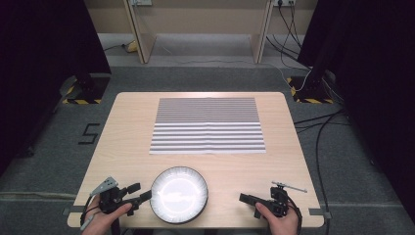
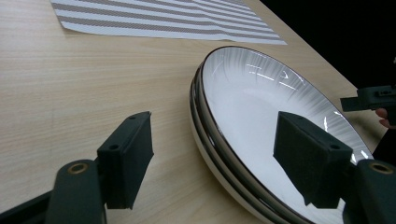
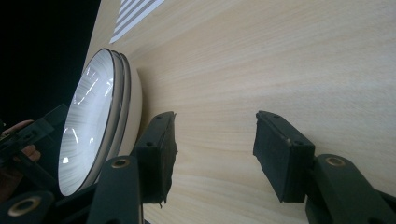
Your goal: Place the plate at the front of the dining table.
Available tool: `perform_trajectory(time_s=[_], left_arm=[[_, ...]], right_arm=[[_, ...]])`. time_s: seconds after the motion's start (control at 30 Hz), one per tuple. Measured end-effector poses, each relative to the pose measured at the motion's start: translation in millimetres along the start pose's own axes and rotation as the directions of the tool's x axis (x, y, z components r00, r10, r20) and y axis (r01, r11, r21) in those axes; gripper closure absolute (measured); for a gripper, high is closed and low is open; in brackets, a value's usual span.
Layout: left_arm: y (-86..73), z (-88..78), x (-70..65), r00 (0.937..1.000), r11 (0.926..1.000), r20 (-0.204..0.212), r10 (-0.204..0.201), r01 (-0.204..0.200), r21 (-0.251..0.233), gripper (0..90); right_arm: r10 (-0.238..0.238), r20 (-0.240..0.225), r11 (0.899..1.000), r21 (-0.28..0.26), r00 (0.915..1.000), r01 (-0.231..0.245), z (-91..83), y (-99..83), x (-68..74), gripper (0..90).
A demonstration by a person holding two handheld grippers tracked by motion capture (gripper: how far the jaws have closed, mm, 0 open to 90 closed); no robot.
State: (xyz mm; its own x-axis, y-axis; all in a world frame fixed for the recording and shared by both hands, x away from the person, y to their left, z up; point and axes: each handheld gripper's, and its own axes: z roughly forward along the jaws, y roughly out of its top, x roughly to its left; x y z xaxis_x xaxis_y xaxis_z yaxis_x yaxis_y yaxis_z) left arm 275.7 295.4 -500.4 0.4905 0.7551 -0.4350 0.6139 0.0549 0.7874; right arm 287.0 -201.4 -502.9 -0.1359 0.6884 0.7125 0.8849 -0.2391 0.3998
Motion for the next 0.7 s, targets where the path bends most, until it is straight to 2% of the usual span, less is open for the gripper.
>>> perform_trajectory(time_s=[0.13,0.3,0.5,0.57,0.63,0.7], left_arm=[[-0.3,-4.0,2.6,0.9999,0.9999,-0.007,-0.008,0.008,-0.009,29.0],[3.0,-7.0,2.2,1.0000,0.9998,-0.005,-0.005,0.005,-0.022,31.8],[6.5,-7.3,0.5,1.0000,0.9997,-0.009,-0.002,0.002,-0.023,37.9],[6.8,-7.2,0.0,1.0000,0.9997,-0.007,-0.002,0.002,-0.025,38.7],[7.1,-6.0,-0.9,1.0000,0.9998,-0.004,0.002,-0.002,-0.018,41.8],[7.2,-5.4,-1.2,1.0000,0.9999,0.002,0.002,-0.002,-0.015,43.6]], right_arm=[[-0.003,0.002,1.000,-0.002,1.0000,0.003,-0.7,-1.2,-0.3,49.0],[-0.026,0.002,1.000,0.002,0.9997,0.026,2.6,-0.3,6.8,51.0],[-0.082,-0.019,0.996,0.037,0.9965,0.082,15.0,4.0,27.0,61.8],[-0.087,-0.021,0.995,0.043,0.9960,0.088,17.0,4.9,30.0,63.2],[-0.110,-0.037,0.992,0.063,0.9933,0.112,25.8,9.3,41.1,70.0],[-0.107,-0.045,0.991,0.079,0.9932,0.111,30.0,11.1,46.0,71.3]])
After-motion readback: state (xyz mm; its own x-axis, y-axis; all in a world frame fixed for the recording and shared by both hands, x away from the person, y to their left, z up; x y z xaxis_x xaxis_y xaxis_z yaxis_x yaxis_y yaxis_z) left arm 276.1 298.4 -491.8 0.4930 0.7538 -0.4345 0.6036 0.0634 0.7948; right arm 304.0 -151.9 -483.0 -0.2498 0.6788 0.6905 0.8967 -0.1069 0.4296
